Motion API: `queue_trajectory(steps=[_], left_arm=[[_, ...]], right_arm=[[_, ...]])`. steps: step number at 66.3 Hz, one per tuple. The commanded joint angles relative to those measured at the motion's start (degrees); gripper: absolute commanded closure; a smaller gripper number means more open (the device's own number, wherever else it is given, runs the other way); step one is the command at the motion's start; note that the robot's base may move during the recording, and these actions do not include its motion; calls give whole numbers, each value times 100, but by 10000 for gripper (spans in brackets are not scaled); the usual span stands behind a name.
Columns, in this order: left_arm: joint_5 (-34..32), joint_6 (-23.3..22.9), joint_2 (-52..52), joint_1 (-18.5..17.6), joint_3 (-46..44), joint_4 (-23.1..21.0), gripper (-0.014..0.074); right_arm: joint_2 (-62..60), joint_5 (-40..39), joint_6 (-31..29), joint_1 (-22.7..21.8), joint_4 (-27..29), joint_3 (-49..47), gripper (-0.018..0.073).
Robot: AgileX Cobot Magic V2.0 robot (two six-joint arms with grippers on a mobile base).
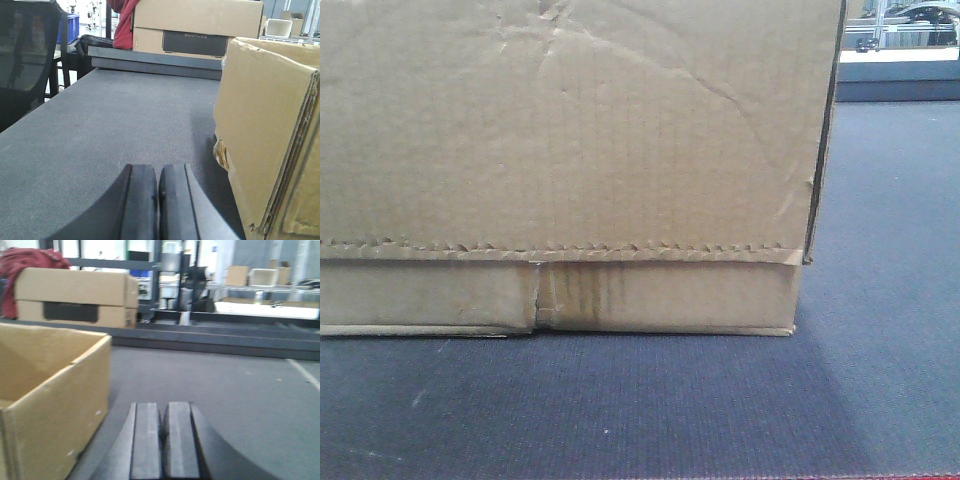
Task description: Grab carton from right shelf to conveyor
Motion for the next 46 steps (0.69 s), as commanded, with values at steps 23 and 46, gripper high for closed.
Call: queue_trajectory(steps=[23, 46], left_arm=[[-106, 30, -29, 8, -6, -37, 582], [-106, 30, -29, 8, -6, -37, 582]], right_arm=[[-356, -1958, -43, -624, 299, 2373, 627], [-402, -1969, -43, -624, 299, 2575, 627]])
